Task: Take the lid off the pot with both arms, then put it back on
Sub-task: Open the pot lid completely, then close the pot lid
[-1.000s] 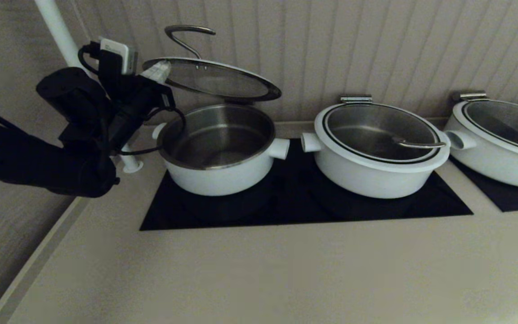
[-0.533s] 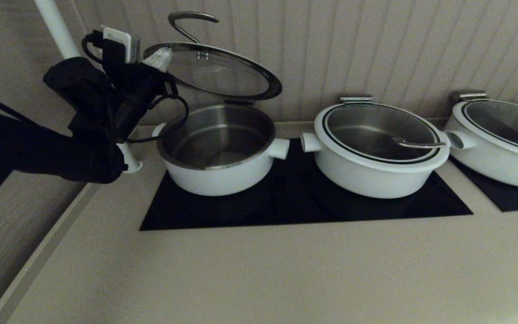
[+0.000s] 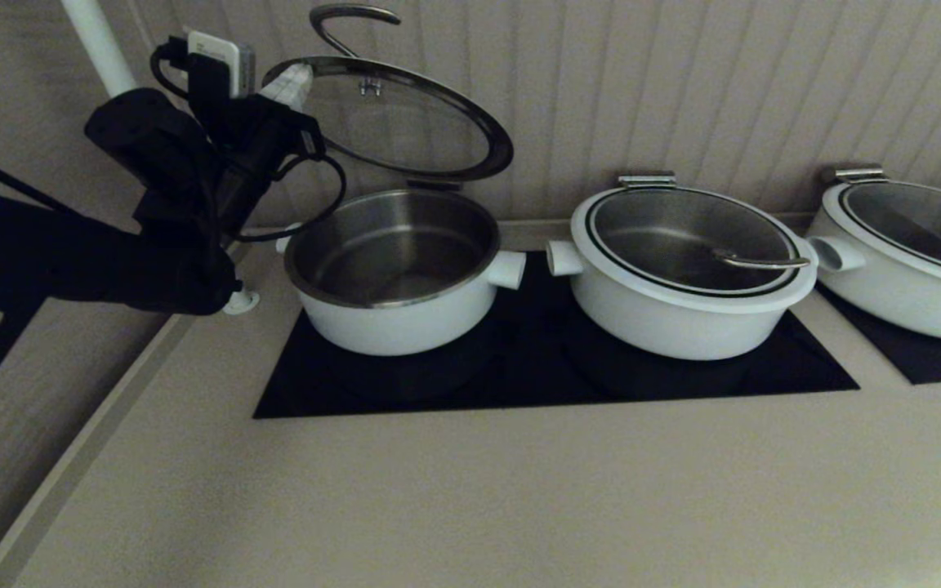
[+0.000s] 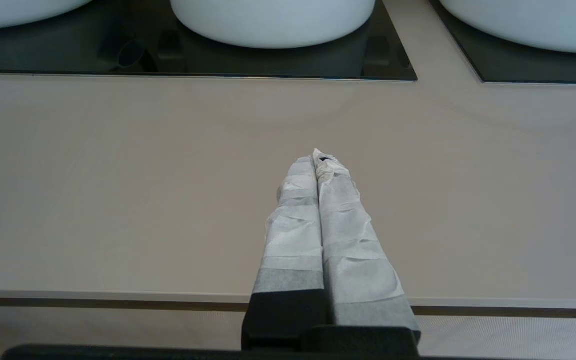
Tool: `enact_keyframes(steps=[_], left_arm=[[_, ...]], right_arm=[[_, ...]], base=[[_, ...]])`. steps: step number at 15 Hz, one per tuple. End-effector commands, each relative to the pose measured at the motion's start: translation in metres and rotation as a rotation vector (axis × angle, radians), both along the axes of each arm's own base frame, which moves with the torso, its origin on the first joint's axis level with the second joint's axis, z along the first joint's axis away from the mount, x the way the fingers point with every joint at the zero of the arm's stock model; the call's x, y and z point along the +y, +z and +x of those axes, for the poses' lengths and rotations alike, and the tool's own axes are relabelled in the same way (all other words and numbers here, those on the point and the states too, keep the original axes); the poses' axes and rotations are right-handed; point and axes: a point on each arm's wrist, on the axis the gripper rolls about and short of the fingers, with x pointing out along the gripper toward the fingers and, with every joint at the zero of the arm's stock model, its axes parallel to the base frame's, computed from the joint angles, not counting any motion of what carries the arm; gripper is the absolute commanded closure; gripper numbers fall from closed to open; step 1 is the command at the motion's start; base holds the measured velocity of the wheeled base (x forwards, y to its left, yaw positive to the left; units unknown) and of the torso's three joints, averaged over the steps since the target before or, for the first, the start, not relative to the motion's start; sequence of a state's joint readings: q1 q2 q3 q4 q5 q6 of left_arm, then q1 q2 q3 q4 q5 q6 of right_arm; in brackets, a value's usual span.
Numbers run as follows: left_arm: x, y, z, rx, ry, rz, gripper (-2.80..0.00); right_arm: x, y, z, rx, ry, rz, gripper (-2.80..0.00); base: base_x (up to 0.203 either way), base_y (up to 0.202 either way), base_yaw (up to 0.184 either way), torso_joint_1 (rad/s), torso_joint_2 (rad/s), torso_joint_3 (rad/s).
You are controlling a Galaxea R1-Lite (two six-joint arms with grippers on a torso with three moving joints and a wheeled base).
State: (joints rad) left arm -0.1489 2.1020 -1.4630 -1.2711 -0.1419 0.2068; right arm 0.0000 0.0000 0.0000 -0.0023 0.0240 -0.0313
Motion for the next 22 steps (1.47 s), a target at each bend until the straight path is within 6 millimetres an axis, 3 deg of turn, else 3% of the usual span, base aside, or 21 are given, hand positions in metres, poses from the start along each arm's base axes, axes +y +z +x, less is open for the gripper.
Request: enact_keyframes(steps=[1, 6, 11, 19, 22], left_arm=[[-0.001, 0.001, 0.005, -0.021, 0.0, -0.001, 0.0], [-0.003, 0.011, 0.019, -0.105, 0.009, -0.002, 0.0], [-0.004, 0.004, 0.024, -0.094, 0.013, 0.005, 0.0], [-0.002, 0.012, 0.014, -0.101, 0.02, 0.01, 0.0], [0.0, 0.004, 0.003, -0.048, 0.023, 0.016, 0.0]], right_arm=[[0.0, 0.0, 0.0, 0.0, 0.0, -0.001, 0.0], [0.0, 0.0, 0.0, 0.001, 0.0, -0.001, 0.0], [0.0, 0.0, 0.0, 0.001, 0.0, -0.001, 0.0], [0.0, 0.0, 0.0, 0.001, 0.0, -0.001, 0.0], [0.0, 0.0, 0.0, 0.001, 0.0, -0.001, 0.0]], base=[[0.0, 0.0, 0.0, 0.0, 0.0, 0.0], [0.0, 0.0, 0.0, 0.0, 0.0, 0.0], [0.0, 0.0, 0.0, 0.0, 0.0, 0.0], [0.0, 0.0, 0.0, 0.0, 0.0, 0.0], [0.0, 0.0, 0.0, 0.0, 0.0, 0.0]])
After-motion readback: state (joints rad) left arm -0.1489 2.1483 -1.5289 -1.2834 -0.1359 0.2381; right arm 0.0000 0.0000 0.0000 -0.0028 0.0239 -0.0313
